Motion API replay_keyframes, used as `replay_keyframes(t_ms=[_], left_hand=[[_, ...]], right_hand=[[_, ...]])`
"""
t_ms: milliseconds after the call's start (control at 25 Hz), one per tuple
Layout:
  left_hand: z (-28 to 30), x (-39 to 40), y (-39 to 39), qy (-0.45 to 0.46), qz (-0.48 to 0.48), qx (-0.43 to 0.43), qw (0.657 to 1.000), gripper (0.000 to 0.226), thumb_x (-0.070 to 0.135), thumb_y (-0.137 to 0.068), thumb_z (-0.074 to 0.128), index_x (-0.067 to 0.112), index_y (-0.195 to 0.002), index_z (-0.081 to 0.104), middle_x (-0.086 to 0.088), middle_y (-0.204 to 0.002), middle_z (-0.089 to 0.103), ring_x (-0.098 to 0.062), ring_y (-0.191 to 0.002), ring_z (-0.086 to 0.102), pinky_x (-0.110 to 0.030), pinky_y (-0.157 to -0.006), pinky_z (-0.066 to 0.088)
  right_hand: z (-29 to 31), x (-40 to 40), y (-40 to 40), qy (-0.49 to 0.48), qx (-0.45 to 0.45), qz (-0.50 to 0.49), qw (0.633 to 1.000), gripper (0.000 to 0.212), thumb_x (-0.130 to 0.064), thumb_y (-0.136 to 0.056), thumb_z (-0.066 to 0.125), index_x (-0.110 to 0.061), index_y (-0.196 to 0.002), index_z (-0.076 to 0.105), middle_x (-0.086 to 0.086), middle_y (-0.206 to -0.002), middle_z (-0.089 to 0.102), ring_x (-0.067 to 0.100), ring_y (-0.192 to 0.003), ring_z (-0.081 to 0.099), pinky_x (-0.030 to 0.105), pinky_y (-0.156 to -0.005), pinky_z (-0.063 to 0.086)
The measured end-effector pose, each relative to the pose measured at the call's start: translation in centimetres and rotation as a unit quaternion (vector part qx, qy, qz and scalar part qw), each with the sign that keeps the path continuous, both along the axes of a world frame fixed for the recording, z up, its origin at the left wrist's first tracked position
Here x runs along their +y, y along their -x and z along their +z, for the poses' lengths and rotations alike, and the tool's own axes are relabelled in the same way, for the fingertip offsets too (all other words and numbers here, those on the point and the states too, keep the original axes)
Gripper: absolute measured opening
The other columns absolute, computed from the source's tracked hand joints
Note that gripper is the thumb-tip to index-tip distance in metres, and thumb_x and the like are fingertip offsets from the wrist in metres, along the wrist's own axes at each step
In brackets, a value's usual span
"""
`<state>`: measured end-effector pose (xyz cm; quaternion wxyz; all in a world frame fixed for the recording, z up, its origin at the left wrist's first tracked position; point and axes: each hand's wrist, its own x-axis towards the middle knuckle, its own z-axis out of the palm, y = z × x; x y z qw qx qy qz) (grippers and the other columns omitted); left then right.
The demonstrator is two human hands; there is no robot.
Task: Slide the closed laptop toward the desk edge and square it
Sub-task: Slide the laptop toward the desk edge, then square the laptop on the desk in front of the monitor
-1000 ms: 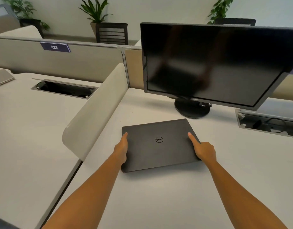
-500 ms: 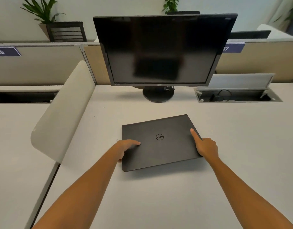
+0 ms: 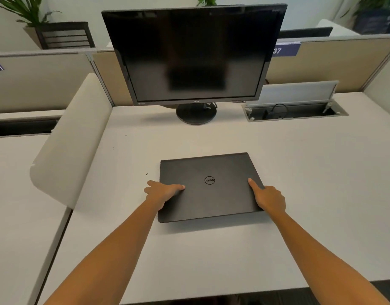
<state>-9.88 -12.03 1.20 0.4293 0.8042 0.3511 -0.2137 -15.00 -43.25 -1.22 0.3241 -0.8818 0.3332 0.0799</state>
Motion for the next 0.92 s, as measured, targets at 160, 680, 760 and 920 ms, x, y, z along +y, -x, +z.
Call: replay_keyframes(t_ms=[160,680,760,920], left_hand=[[-0.9,-0.6,1.2,-0.024,-0.018,-0.004,1.000,0.117,0.050,-0.061,0.089,0.012,-0.146,0.017,-0.013,-0.147,0.024,-0.036,-0.134,0.039,-0.046,-0.096,0.049],[-1.2,0.5,-1.0,-0.056,-0.132,0.023,0.989,0.114,0.052,-0.063,0.089,0.010,-0.146,0.024,-0.013,-0.145,0.036,-0.035,-0.129,0.048,-0.044,-0.082,0.053],[-1.5,0.9,-1.2,-0.064,-0.144,0.005,0.987,0.118,0.055,-0.061,0.089,0.009,-0.147,0.023,-0.014,-0.147,0.035,-0.035,-0.132,0.046,-0.046,-0.091,0.053],[-2.8,1.3,-0.2,-0.113,-0.146,-0.131,0.974,0.101,0.063,-0.056,0.088,0.005,-0.126,0.046,-0.010,-0.126,0.050,-0.032,-0.124,0.048,-0.047,-0.099,0.048]], right_hand=[[0.3,-0.4,-0.3,0.065,0.011,0.028,0.997,0.065,-0.069,-0.088,0.049,-0.006,-0.103,0.057,0.011,-0.097,0.067,0.031,-0.084,0.058,0.035,-0.071,0.043],[0.0,-2.6,-2.0,0.141,-0.031,0.042,0.989,0.062,-0.059,-0.087,0.062,-0.006,-0.054,0.055,0.008,-0.056,0.057,0.022,-0.053,0.054,0.027,-0.052,0.038],[0.1,-2.6,-2.8,0.112,-0.082,0.054,0.989,0.049,-0.050,-0.085,0.070,-0.004,-0.070,0.065,0.008,-0.069,0.064,0.024,-0.065,0.060,0.028,-0.060,0.044],[-0.7,-2.2,-3.9,-0.087,-0.131,0.092,0.983,0.062,-0.042,-0.078,0.081,-0.010,-0.126,0.057,0.005,-0.120,0.062,0.024,-0.109,0.059,0.032,-0.094,0.047]])
